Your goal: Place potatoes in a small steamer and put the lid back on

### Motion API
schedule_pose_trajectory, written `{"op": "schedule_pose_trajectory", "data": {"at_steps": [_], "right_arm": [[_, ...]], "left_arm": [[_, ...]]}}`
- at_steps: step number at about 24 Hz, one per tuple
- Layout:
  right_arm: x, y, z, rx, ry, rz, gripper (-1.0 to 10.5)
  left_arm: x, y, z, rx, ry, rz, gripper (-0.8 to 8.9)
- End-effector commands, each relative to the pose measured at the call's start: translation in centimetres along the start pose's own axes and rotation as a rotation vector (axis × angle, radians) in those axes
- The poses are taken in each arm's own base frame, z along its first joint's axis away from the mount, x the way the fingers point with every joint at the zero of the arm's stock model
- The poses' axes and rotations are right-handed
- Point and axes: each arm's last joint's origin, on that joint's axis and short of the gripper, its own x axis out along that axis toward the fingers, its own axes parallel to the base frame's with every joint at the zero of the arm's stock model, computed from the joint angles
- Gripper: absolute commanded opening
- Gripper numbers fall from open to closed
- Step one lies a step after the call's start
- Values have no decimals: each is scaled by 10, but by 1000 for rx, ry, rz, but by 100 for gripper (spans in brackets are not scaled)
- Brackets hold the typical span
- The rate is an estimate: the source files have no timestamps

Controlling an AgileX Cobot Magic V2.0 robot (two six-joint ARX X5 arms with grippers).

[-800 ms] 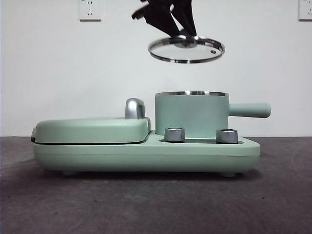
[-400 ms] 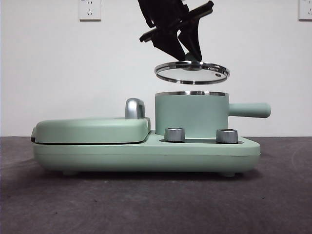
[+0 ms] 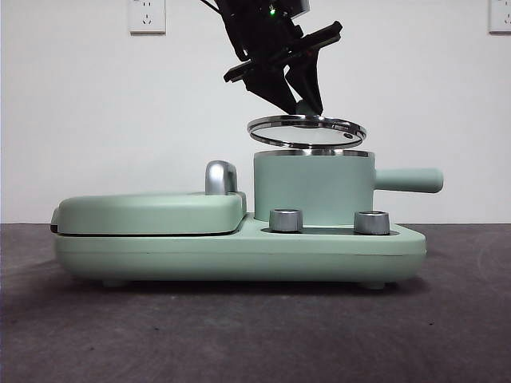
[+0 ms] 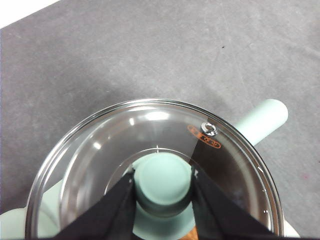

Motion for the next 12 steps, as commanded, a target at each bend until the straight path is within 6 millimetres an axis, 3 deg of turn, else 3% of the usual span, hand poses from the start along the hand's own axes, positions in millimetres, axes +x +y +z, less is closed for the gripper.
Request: {"op": "schedule_pose_trajectory", "data": {"at_steps": [1, 8, 12], "right_arm": [[-1, 1, 2, 7, -14, 6, 340], [-1, 1, 2, 10, -14, 6, 340], [-1, 1, 2, 14, -14, 6, 340]], "left_arm": [[4, -5, 7, 17, -46, -39, 15], [28, -1, -4, 6, 2, -38, 15], [31, 1, -6, 5, 10, -37, 15]]}}
